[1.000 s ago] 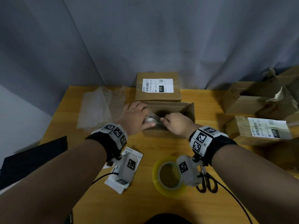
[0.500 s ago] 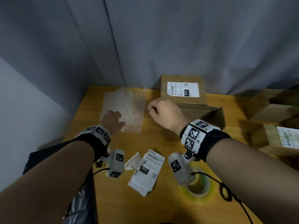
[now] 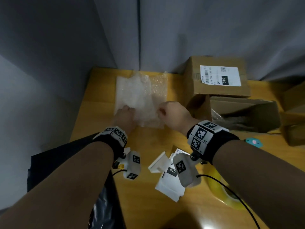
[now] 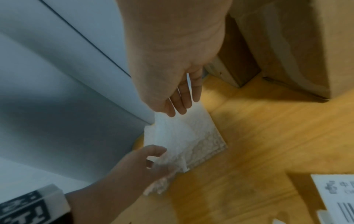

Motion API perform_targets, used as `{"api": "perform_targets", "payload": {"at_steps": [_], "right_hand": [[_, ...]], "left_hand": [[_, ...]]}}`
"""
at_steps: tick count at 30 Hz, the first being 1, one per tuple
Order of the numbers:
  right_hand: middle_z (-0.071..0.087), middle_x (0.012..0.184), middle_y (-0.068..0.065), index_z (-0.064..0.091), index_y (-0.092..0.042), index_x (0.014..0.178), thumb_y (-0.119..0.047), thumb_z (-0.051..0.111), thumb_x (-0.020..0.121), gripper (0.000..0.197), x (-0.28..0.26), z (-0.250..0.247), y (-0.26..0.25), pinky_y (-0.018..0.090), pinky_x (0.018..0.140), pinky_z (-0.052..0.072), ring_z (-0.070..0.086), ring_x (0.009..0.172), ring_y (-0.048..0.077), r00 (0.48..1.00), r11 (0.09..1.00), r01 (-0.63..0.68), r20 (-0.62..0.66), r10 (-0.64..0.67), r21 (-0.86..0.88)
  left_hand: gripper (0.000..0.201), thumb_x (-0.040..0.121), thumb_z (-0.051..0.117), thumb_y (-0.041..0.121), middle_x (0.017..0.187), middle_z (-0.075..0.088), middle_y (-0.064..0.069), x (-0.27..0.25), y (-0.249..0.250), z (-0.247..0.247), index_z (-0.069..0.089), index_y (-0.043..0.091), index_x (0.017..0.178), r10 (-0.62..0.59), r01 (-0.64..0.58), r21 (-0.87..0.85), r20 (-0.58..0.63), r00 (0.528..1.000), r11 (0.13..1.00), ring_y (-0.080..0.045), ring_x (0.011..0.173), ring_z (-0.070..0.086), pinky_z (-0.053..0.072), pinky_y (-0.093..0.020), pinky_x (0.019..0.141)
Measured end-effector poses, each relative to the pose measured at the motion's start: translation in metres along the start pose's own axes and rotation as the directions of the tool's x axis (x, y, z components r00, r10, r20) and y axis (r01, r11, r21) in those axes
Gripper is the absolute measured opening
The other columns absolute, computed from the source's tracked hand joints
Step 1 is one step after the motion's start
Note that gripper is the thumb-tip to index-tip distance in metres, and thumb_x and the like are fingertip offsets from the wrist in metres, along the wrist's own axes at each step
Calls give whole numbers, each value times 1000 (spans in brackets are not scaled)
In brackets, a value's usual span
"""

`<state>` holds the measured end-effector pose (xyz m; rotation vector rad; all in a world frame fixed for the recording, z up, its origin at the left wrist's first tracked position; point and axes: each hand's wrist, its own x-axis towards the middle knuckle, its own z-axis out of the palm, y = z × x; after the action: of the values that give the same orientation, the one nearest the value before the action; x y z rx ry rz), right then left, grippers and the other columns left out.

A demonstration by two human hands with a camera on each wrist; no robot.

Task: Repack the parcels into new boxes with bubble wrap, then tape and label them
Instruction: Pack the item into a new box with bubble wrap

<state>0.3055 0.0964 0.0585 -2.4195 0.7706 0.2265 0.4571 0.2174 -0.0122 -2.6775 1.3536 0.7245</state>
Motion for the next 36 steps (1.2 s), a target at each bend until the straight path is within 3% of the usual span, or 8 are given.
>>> {"api": "perform_targets", "payload": {"at_steps": [6,10,14,19,22,27,31,36], "right_hand": [[59,80,6,57,-14,81,-19,46,95,19,-2,-2,1,33,66,48,58,77,25,1000,999,2,-21,-2,33],[60,82,5,56,-14,81,-20,47,95,18,-11,-11,1,30,68,46,59,81,24,998,996,14,-63,-9,85],[68,96,10,67,-8,103,-18,49,95,21,-26,-28,2,37,81,53,63,90,25,991,986,28,-134,-6,166],[67,110,6,64,-12,115,-16,50,96,24,-51,-49,6,32,91,51,63,102,20,989,984,61,-146,-36,169],[66,113,6,64,-11,117,-16,50,96,25,-56,-49,8,33,94,50,61,105,20,994,989,55,-104,-41,136],[67,110,9,65,-9,113,-15,50,95,24,-54,-32,17,35,92,51,62,103,23,998,991,34,-63,-26,127],[66,109,7,65,-10,112,-17,50,96,23,-55,-24,22,34,90,51,62,102,22,997,991,45,-60,-38,126],[64,116,6,57,-12,124,-15,52,95,29,-57,-32,20,30,91,50,60,107,20,993,983,54,-116,-34,173]], "left_hand": [[30,100,42,22,117,61,-14,-7,-1,-16,63,7,117,122,-129,-153,-51,991,980,-27,108,55,41,-32,92],[30,101,35,16,114,61,-19,-21,5,-35,56,-1,114,-65,-7,-347,-195,979,938,-33,104,56,40,-35,86],[30,103,28,24,104,63,-15,-37,10,-70,50,4,102,-306,-21,-638,-397,865,770,-30,96,58,43,-35,84],[30,95,53,30,120,57,-13,-47,23,-58,64,5,106,40,-104,-329,-196,980,939,-25,120,46,33,-28,94],[34,94,53,38,154,24,-14,-46,29,-30,61,23,124,-8,14,-161,34,999,987,-27,143,18,20,-29,113],[40,97,43,43,159,-1,-6,-46,31,-3,52,31,134,-66,49,70,254,965,996,-33,145,2,8,-44,119],[39,98,43,14,149,34,-14,-50,21,0,47,4,135,-90,40,-362,-121,989,931,-31,132,38,31,-40,111],[35,90,50,-2,123,42,-11,-71,35,-58,44,8,123,-176,-186,-588,-504,846,787,-16,93,50,43,-22,77]]}}
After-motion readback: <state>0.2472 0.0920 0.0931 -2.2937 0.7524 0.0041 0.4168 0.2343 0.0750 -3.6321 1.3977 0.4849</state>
